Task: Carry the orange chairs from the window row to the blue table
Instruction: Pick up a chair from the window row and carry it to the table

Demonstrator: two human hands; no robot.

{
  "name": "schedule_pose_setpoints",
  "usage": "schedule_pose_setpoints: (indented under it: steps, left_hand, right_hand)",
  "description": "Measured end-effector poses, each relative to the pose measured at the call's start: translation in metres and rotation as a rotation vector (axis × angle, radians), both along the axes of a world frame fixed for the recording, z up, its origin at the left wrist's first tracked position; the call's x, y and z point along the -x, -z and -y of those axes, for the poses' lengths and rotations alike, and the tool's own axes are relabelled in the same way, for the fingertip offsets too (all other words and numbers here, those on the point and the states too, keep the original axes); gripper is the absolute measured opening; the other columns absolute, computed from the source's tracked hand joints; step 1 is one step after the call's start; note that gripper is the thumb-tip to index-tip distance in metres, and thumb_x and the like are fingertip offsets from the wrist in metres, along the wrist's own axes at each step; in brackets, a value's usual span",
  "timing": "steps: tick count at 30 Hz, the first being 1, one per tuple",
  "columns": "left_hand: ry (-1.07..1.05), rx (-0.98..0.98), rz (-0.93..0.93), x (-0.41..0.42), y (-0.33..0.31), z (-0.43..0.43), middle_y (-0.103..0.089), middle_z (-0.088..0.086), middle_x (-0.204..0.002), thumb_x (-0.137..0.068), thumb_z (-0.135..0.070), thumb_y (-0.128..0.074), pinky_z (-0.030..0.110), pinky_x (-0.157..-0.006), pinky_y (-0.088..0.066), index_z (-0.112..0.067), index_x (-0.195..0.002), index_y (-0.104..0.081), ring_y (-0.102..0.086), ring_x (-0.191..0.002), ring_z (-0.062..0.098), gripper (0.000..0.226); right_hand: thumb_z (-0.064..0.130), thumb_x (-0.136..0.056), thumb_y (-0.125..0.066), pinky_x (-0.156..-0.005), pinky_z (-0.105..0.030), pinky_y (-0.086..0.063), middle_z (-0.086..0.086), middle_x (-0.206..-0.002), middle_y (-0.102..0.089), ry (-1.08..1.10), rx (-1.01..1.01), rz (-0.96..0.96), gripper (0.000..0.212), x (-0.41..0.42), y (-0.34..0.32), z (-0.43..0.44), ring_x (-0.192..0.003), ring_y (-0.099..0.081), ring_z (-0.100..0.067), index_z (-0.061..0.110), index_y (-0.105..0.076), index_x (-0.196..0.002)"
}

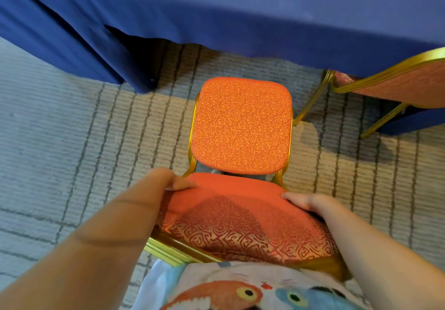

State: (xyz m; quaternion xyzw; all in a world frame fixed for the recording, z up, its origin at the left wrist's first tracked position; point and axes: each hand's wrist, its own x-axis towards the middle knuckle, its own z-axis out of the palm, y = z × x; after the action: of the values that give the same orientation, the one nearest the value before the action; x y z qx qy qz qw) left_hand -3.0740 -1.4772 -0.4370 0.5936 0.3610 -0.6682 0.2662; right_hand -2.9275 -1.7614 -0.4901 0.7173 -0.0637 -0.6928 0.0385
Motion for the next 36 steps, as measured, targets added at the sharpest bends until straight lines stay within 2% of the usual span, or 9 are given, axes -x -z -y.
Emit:
schedule_pose_setpoints:
  steps: [4, 8, 13, 17, 20, 23, 26, 30, 36]
  left_hand:
    - [0.069, 0.004, -0.010, -0.011, 0.007, -0.010, -0.031, 0.017, -0.152, -0.093, -0.067, -0.026, 0.037, -0.098, -0.034, -0.006, -0.149, -0.025, -0.036, -0.135, 0.033, 0.083]
    - [0.127, -0.050, 0.016, 0.001, 0.014, -0.011, -0.025, 0.015, -0.156, -0.084, -0.079, -0.026, 0.046, -0.112, -0.028, -0.009, -0.152, -0.019, -0.030, -0.139, 0.034, 0.098]
    - [0.141, -0.033, 0.048, -0.008, 0.000, -0.017, -0.034, 0.014, -0.151, -0.096, -0.063, -0.022, 0.033, -0.105, -0.030, -0.004, -0.147, -0.030, -0.037, -0.136, 0.029, 0.079]
    - [0.178, -0.085, 0.110, -0.015, -0.009, -0.028, -0.034, 0.013, -0.152, -0.096, -0.063, -0.027, 0.034, -0.108, -0.030, -0.003, -0.148, -0.027, -0.037, -0.137, 0.028, 0.080]
    - [0.196, -0.058, 0.128, -0.026, -0.019, -0.031, -0.034, 0.012, -0.152, -0.099, -0.056, -0.024, 0.028, -0.103, -0.032, -0.002, -0.147, -0.029, -0.037, -0.137, 0.026, 0.072]
    - [0.178, -0.067, 0.161, -0.042, -0.022, -0.035, -0.034, 0.012, -0.152, -0.097, -0.059, -0.024, 0.030, -0.103, -0.032, -0.004, -0.147, -0.029, -0.038, -0.137, 0.026, 0.075]
    - [0.152, -0.042, 0.160, -0.064, -0.021, -0.039, -0.034, 0.013, -0.151, -0.097, -0.061, -0.023, 0.031, -0.104, -0.032, -0.003, -0.147, -0.028, -0.038, -0.136, 0.026, 0.076]
    - [0.193, -0.053, 0.196, -0.102, -0.008, -0.049, -0.039, 0.013, -0.149, -0.095, -0.065, -0.025, 0.032, -0.104, -0.033, -0.005, -0.146, -0.032, -0.043, -0.133, 0.028, 0.080]
    - [0.245, -0.130, 0.212, -0.175, 0.019, -0.080, -0.040, 0.011, -0.148, -0.087, -0.075, -0.027, 0.039, -0.112, -0.031, -0.007, -0.147, -0.034, -0.043, -0.133, 0.028, 0.091]
  right_hand:
    - [0.058, -0.102, -0.029, -0.102, -0.033, -0.039, -0.011, -0.144, -0.052, -0.013, 0.017, -0.041, 0.064, -0.024, -0.002, 0.000, -0.128, -0.054, -0.030, 0.016, -0.041, -0.148]
    - [0.060, -0.101, -0.031, -0.106, -0.034, -0.038, -0.011, -0.148, -0.048, -0.058, 0.017, -0.015, 0.068, -0.021, 0.003, 0.003, -0.130, -0.052, -0.030, 0.015, -0.036, -0.152]
    - [0.064, -0.100, -0.027, -0.107, -0.034, -0.036, -0.010, -0.149, -0.047, -0.104, 0.006, -0.042, 0.072, -0.023, -0.006, -0.006, -0.133, -0.049, -0.029, 0.016, -0.035, -0.152]
    - [0.059, -0.102, -0.025, -0.099, -0.028, -0.034, -0.009, -0.150, -0.045, -0.086, -0.006, -0.024, 0.067, -0.020, -0.022, -0.017, -0.135, -0.047, -0.027, 0.016, -0.034, -0.152]
    - [0.063, -0.100, -0.028, -0.102, -0.028, -0.036, -0.009, -0.148, -0.047, -0.079, 0.037, -0.015, 0.070, -0.025, -0.032, -0.019, -0.132, -0.050, -0.026, 0.013, -0.040, -0.148]
    - [0.077, -0.087, -0.038, -0.104, -0.032, -0.040, -0.007, -0.144, -0.051, -0.053, 0.012, 0.050, 0.087, -0.046, -0.033, -0.012, -0.122, -0.056, -0.025, 0.013, -0.043, -0.146]
    - [0.089, -0.062, -0.048, -0.106, -0.036, -0.040, -0.005, -0.140, -0.054, -0.047, 0.008, 0.068, 0.110, -0.071, -0.028, -0.004, -0.118, -0.059, -0.025, 0.019, -0.043, -0.148]
    - [0.071, -0.094, -0.034, -0.094, -0.031, -0.038, -0.007, -0.143, -0.052, -0.031, 0.015, 0.077, 0.075, -0.096, -0.049, -0.019, -0.115, -0.056, -0.025, 0.020, -0.042, -0.148]
    - [0.069, -0.095, -0.030, -0.097, -0.032, -0.037, -0.006, -0.145, -0.050, 0.016, -0.026, 0.073, 0.071, -0.150, -0.025, -0.026, -0.121, -0.054, -0.023, 0.024, -0.041, -0.149]
